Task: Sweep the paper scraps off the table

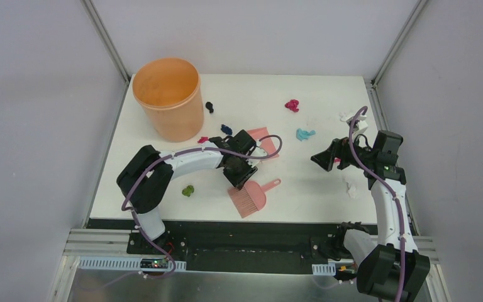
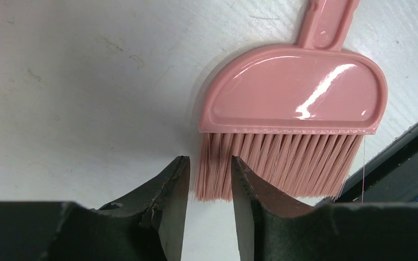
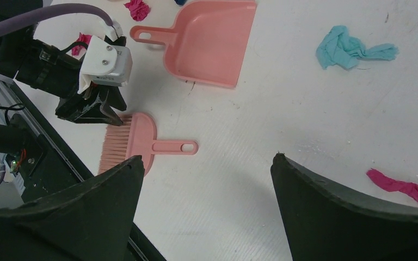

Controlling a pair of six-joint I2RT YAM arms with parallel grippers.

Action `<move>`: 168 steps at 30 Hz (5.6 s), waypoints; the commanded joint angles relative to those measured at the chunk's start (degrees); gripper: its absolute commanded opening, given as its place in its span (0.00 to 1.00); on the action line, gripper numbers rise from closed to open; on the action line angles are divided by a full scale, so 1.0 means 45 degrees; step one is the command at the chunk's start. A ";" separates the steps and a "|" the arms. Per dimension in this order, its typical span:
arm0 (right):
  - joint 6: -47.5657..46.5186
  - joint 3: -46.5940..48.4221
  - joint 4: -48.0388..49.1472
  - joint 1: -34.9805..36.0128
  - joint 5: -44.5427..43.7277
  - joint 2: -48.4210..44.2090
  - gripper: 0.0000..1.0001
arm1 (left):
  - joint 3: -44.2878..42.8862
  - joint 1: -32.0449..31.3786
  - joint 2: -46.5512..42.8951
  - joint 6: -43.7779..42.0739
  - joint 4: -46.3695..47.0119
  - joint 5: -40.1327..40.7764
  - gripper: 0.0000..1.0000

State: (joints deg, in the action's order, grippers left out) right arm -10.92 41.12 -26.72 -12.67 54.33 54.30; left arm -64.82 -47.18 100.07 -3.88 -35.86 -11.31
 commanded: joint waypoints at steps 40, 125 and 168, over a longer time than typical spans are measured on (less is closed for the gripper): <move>-0.0456 0.1320 -0.1236 0.1346 0.1989 0.1843 0.88 | 0.1738 -0.0050 -0.5095 -0.0040 0.2274 -0.0831 0.00; -0.4372 0.1499 -0.2042 0.4748 0.2339 0.4820 0.72 | 0.2104 0.0079 -0.5426 -0.0352 0.3547 -0.4449 0.00; -0.8467 0.2690 -0.6937 0.4746 0.4963 0.4895 0.00 | 0.2230 0.0538 -0.3613 0.1213 0.5700 -0.7155 0.27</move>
State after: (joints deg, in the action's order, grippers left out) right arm -44.77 50.89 -55.27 8.38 71.90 77.30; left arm -54.89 -45.25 83.07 0.40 -14.98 -35.42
